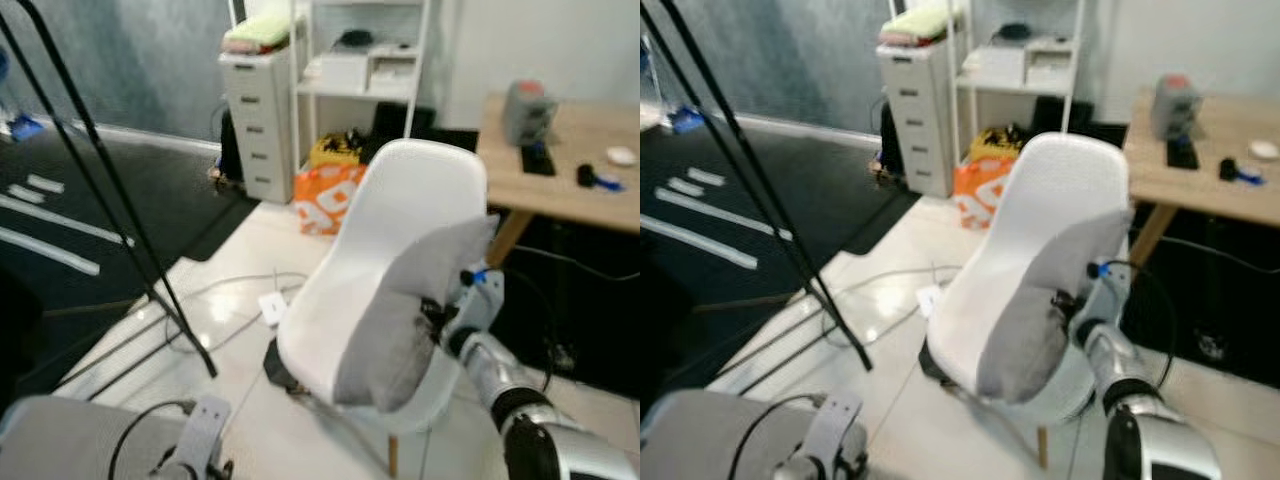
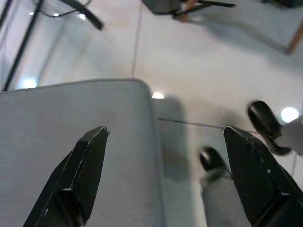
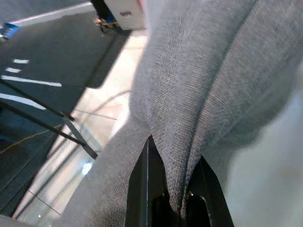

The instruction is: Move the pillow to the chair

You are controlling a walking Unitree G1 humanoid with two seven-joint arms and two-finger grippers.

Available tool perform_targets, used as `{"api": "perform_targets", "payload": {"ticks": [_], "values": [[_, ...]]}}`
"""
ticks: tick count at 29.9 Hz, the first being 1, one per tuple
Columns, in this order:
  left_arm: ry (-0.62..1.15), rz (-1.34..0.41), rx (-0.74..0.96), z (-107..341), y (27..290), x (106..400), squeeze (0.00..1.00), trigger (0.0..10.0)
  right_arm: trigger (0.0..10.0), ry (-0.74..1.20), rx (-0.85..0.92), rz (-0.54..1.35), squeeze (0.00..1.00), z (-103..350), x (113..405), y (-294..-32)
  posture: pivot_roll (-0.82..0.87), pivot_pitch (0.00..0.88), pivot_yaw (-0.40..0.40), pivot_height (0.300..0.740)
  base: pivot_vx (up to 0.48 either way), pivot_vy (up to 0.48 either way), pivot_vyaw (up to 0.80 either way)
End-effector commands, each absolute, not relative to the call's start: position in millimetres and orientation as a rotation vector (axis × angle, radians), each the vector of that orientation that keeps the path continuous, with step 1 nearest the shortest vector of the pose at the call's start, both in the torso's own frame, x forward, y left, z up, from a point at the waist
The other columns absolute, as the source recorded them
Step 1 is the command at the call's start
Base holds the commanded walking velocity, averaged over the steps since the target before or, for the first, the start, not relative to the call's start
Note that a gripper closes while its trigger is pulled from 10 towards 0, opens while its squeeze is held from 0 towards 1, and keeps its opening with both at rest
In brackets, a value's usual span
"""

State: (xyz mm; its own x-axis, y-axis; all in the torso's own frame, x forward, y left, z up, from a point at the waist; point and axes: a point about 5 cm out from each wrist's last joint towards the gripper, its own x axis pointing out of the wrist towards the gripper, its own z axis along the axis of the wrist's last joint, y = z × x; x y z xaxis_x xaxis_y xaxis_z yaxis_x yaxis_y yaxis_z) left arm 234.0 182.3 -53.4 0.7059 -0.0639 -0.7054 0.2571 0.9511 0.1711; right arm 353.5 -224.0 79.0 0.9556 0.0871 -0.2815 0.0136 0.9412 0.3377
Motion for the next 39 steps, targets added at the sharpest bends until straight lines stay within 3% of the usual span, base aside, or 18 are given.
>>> {"api": "perform_targets", "payload": {"ticks": [1,20,24,31,39], "values": [[0.811,-0.167,0.271,-59.3,190.0,224.1,0.00,10.0,10.0,0.237,0.328,0.045,0.00,92.8,361.2,-222.7,-0.21,0.036,0.039,0.740,0.420,0.000,-0.65],[0.802,-0.145,0.262,-58.7,190.9,224.7,0.00,10.0,10.0,0.233,0.301,-0.017,0.00,96.8,362.8,-230.2,-0.21,0.041,0.041,0.740,0.022,0.000,-0.69],[0.802,-0.149,0.259,-58.8,191.0,224.5,0.00,10.0,10.0,0.263,0.260,-0.147,0.00,94.7,359.4,-245.2,-0.21,0.043,0.043,0.740,0.000,0.000,0.00],[0.803,-0.148,0.259,-58.9,191.4,224.2,0.00,10.0,10.0,0.273,0.264,-0.184,0.00,95.1,358.3,-251.4,-0.21,0.045,0.045,0.740,0.000,0.000,0.00],[0.807,-0.151,0.258,-59.2,192.0,223.6,0.00,10.0,10.0,0.274,0.317,-0.014,0.00,99.1,364.6,-232.8,-0.21,0.044,0.048,0.710,0.000,0.000,0.00]]}}
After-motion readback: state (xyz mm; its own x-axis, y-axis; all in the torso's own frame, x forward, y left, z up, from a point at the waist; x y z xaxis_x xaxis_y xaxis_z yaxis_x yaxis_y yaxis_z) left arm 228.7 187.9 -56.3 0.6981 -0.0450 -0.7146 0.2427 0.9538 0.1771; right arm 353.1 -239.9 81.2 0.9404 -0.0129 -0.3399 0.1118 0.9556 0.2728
